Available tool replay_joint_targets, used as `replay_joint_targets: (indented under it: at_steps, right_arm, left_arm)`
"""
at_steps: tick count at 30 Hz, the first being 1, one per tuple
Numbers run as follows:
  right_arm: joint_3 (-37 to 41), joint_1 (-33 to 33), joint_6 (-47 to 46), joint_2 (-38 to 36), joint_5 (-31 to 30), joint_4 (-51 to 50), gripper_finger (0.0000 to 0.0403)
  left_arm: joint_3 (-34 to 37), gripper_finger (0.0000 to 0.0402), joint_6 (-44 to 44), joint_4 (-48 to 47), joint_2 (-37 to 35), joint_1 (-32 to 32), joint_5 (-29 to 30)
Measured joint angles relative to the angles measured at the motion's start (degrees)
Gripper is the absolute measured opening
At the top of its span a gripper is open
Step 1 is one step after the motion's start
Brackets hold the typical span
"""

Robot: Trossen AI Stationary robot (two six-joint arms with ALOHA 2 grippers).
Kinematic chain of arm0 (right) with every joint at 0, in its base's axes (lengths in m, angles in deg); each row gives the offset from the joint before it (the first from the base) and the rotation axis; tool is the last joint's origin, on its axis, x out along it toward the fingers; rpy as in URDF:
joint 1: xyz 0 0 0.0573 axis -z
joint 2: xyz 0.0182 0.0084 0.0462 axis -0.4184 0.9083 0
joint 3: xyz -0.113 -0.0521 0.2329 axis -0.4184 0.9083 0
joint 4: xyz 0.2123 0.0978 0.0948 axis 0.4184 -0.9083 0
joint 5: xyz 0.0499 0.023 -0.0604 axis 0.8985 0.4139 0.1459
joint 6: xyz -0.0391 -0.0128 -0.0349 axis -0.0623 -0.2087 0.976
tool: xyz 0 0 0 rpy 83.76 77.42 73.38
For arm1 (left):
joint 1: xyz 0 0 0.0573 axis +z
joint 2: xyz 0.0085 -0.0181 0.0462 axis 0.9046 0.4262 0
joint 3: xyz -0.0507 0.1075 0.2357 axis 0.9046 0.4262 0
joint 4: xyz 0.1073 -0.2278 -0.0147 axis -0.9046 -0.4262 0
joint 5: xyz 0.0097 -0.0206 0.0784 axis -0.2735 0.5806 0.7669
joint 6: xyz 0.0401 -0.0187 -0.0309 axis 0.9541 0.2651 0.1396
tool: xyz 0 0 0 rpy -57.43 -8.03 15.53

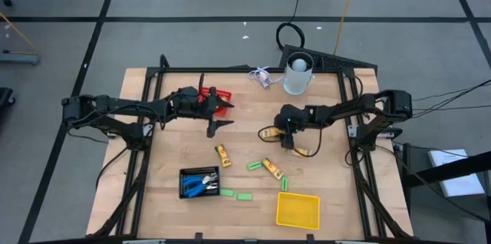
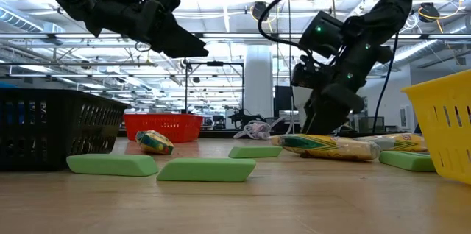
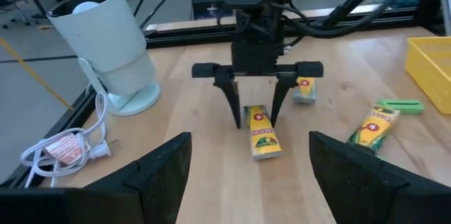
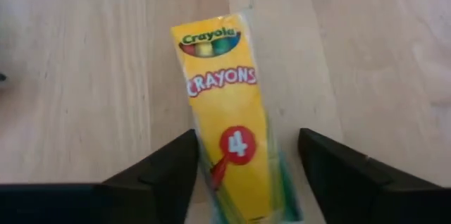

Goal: Pick & Place School Supplies
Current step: Put the crayon box into the red bin

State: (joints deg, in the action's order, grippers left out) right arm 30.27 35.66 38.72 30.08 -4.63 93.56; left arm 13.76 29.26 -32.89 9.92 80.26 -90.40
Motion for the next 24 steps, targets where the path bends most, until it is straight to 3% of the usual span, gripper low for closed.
replay_joint_targets:
  at_steps: [7,16,24]
  right_arm:
    - [-0.1,-2.9,-0.2,0.0,0.0,2.0,0.0049]
    - [0.0,-4.1,-0.9,0.2,1.1,13.8,0.005]
    - [0.0,-3.7,1.5,0.2,-0.6,34.5,0.005]
  left_arm:
    - [0.0,0.0289,0.3,0.0,0.0,0.0,1.0]
    - [0.0,0.0289,0.7,0.4,0.0,0.0,-2.7]
    - [0.0,0.0289,0.7,4.0,0.0,-0.4,-5.4]
